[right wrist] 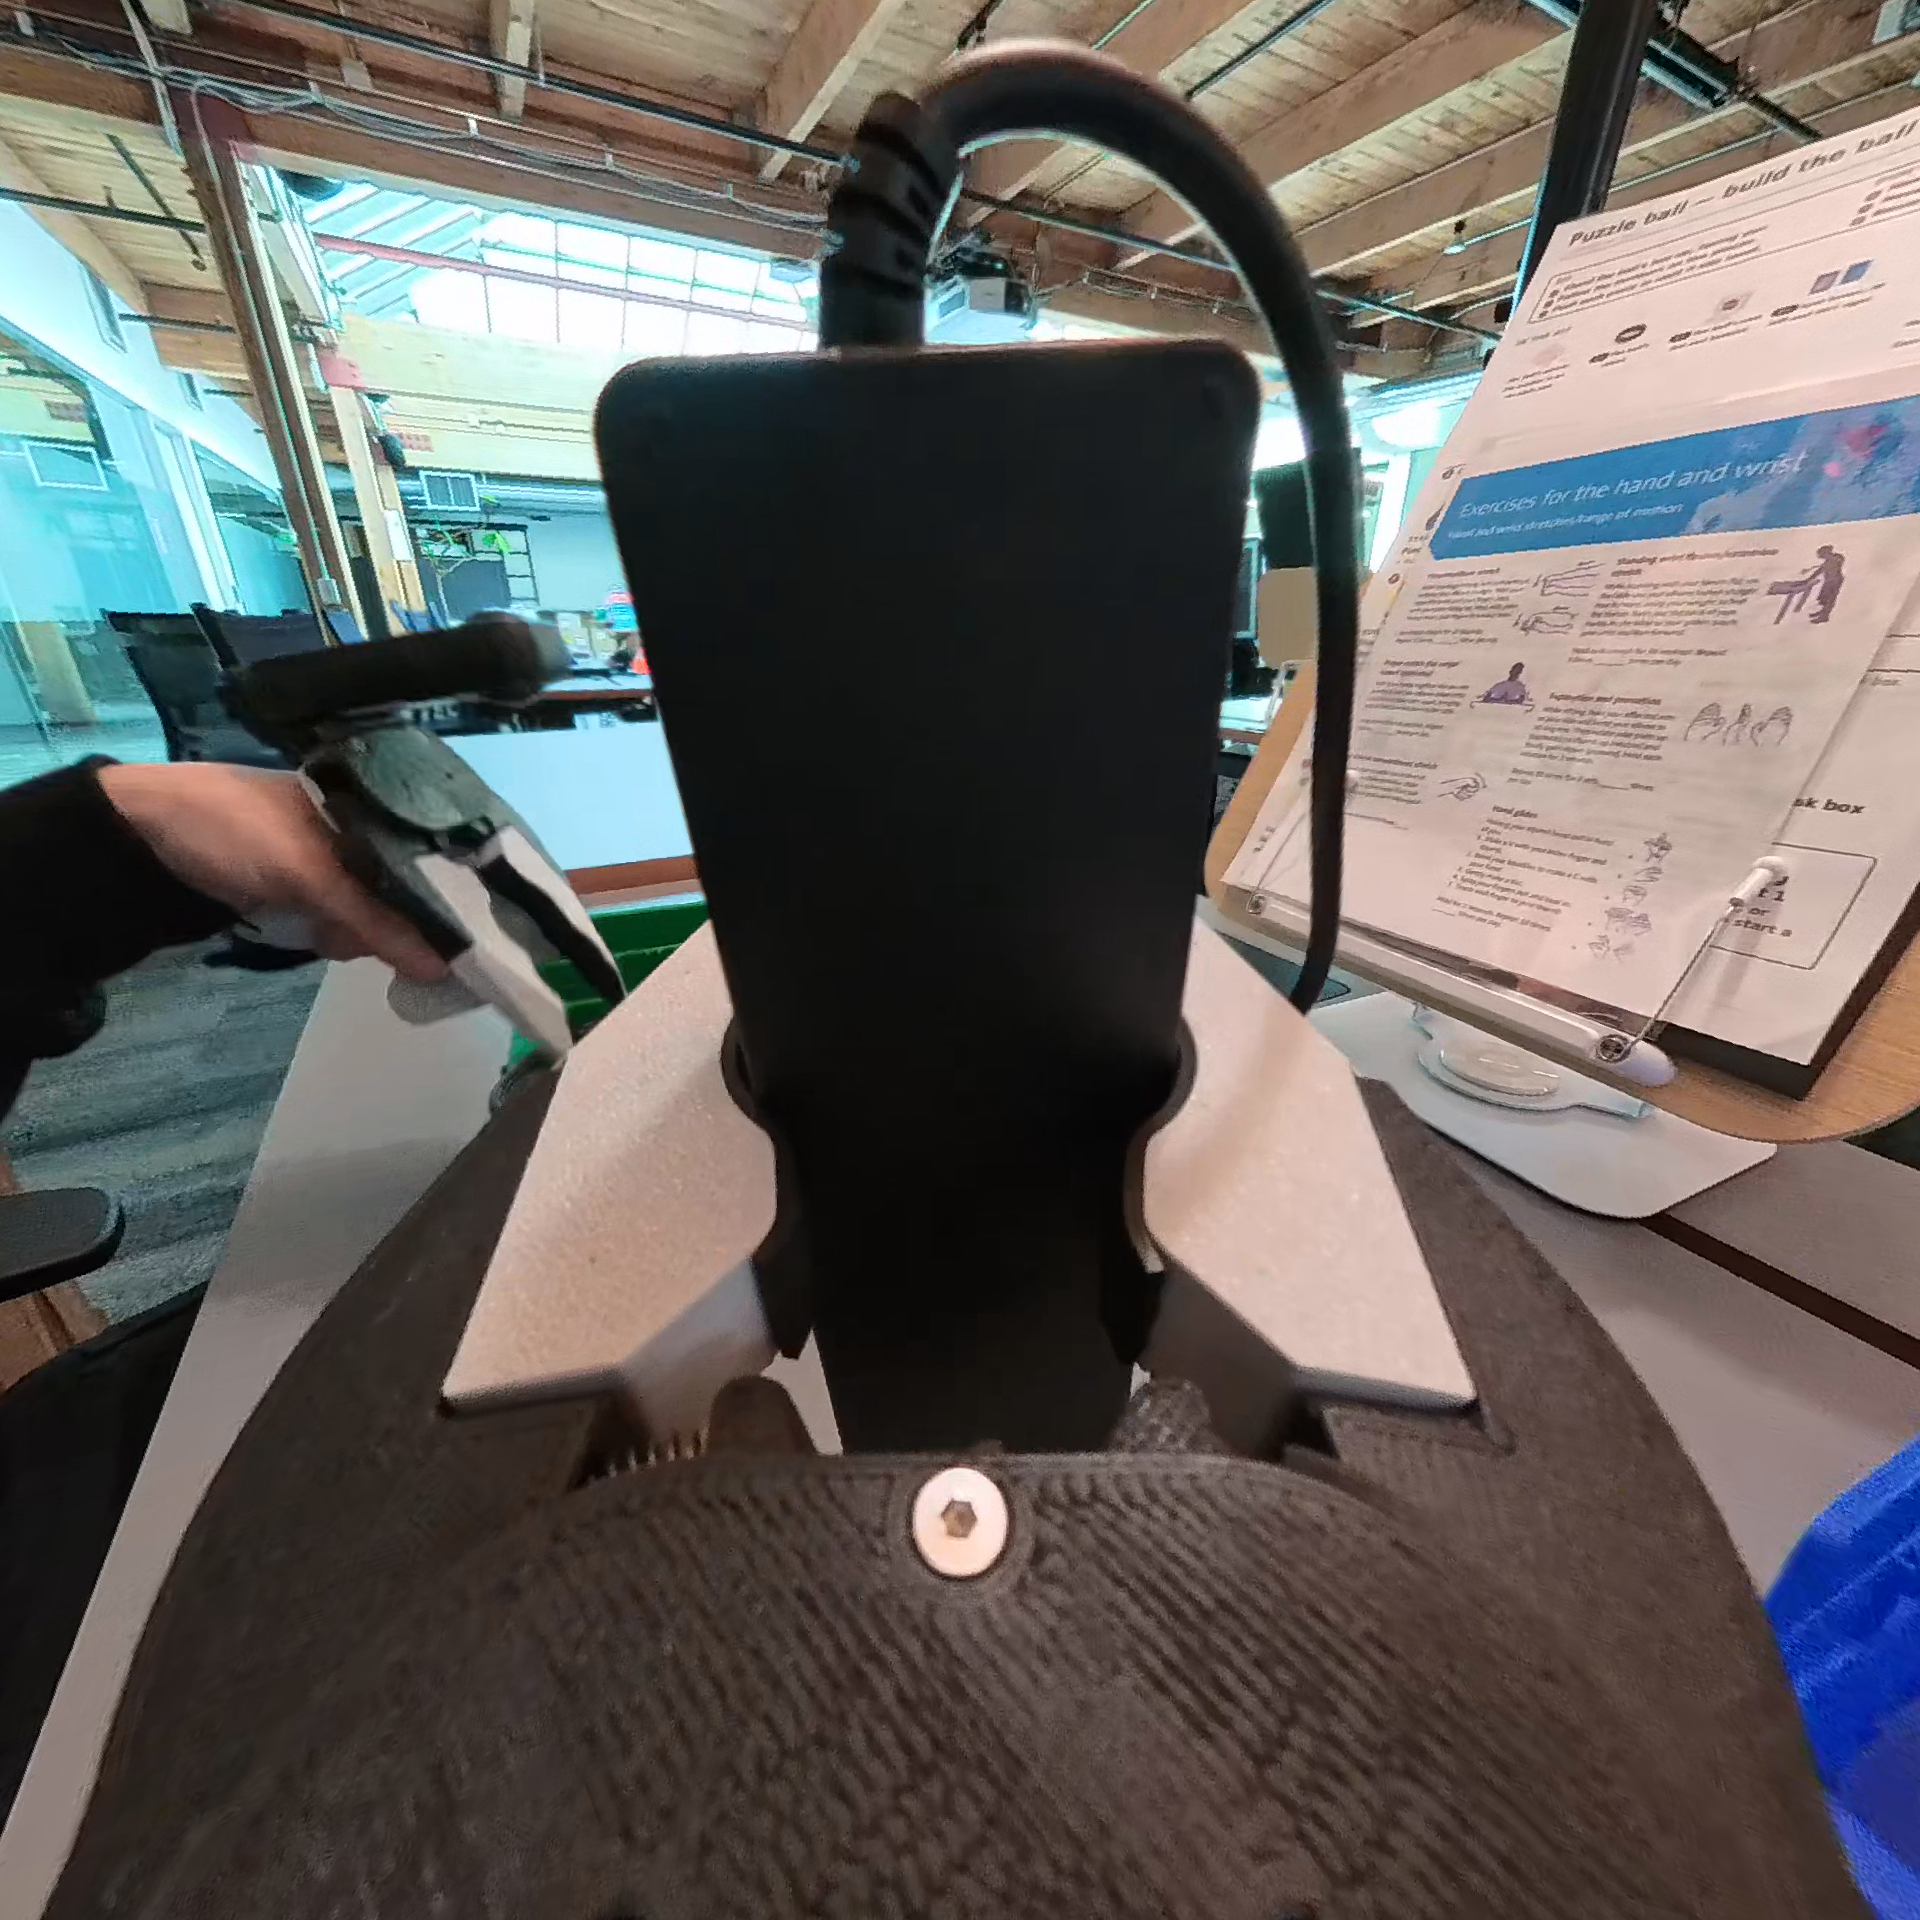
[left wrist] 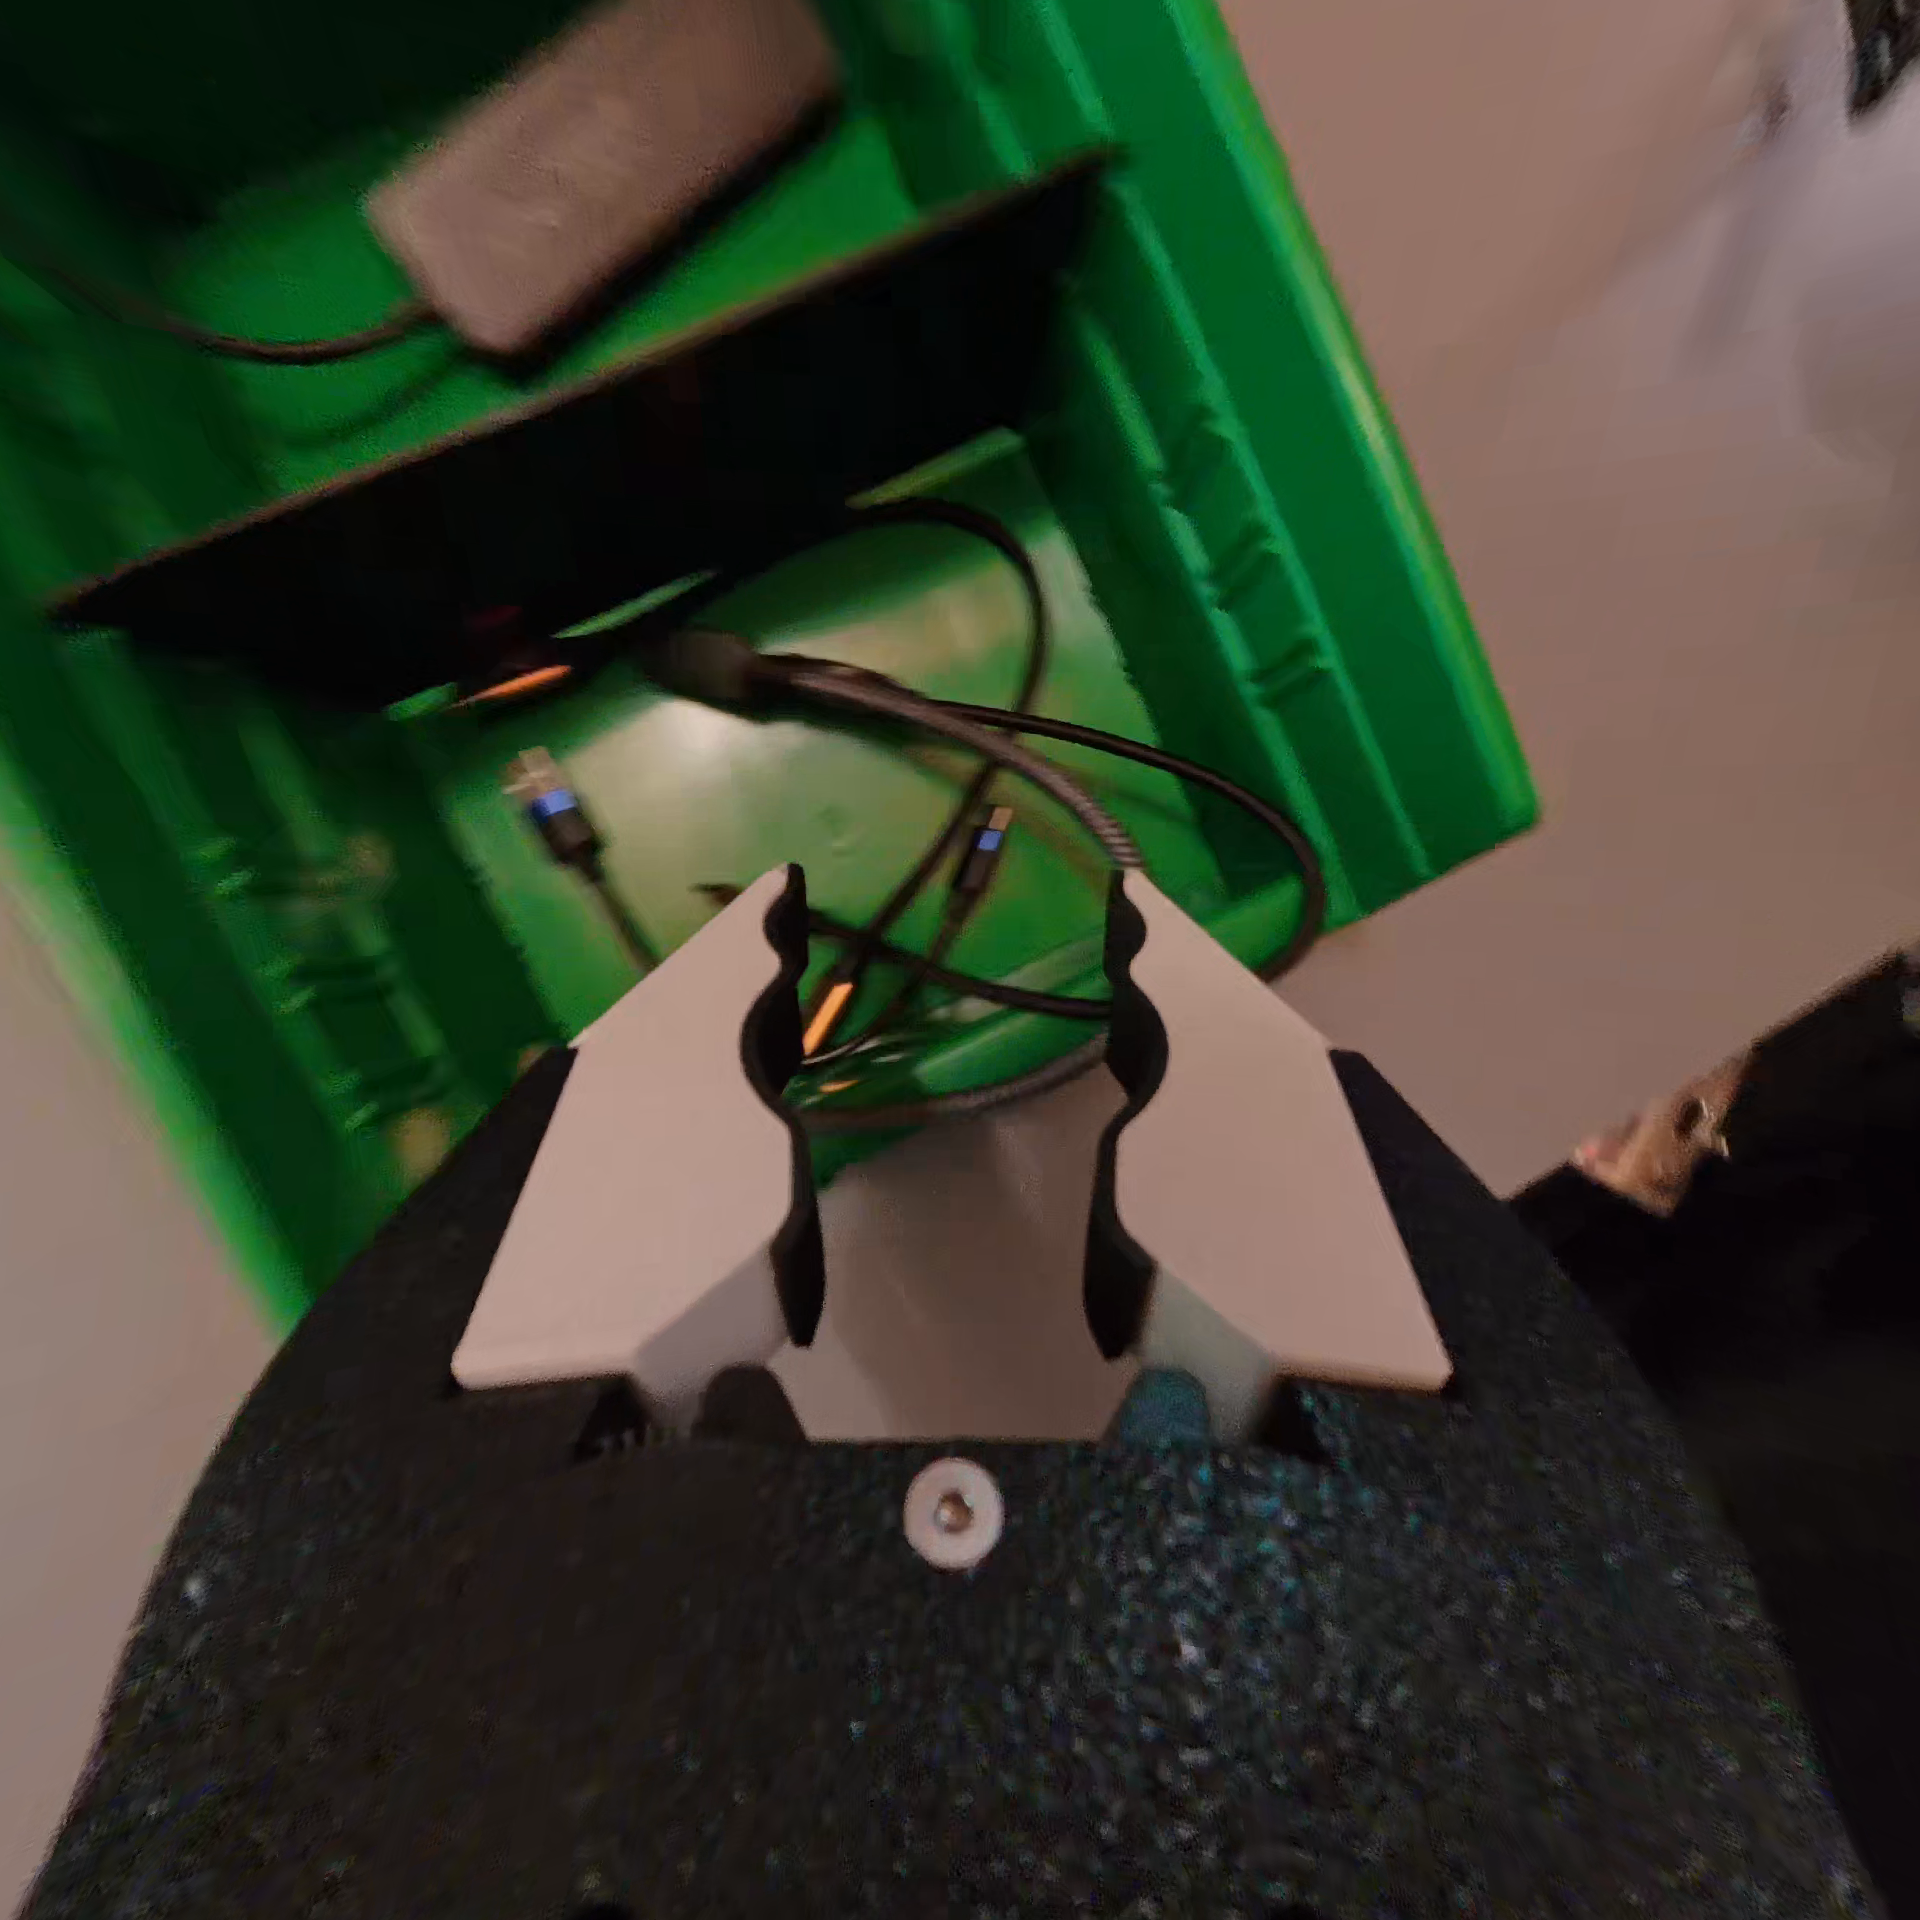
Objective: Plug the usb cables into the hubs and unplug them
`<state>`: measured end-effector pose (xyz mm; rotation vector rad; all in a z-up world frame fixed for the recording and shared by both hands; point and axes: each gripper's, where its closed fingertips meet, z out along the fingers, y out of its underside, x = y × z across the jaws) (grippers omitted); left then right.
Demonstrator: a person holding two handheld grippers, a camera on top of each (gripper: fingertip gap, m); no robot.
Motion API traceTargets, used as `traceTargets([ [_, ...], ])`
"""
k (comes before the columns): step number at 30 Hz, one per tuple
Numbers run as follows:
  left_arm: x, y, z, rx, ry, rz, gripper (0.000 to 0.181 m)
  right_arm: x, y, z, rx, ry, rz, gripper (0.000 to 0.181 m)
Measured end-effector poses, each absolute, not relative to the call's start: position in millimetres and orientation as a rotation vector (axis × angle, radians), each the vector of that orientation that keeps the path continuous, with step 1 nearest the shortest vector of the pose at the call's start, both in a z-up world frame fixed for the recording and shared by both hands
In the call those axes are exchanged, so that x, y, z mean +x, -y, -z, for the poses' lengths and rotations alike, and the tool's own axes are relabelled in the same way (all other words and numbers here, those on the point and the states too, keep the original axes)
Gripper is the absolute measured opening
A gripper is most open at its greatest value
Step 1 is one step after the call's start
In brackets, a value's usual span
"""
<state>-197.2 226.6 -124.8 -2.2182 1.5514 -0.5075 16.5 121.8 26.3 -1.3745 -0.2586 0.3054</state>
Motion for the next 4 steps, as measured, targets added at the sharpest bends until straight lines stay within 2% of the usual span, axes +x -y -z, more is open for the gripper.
traceTargets([
  [1, -205.6, -239.7, 116.5, -2.230, -1.439, 0.508, 0.055, 17.4, -120.7, -27.1, -1.371, 0.257, -0.310, 0.068],
  [4, -235.9, -271.2, 106.7, -2.294, -1.140, 0.515, 0.054, 20.0, -119.1, -28.9, -1.358, 0.245, -0.327, 0.068],
])
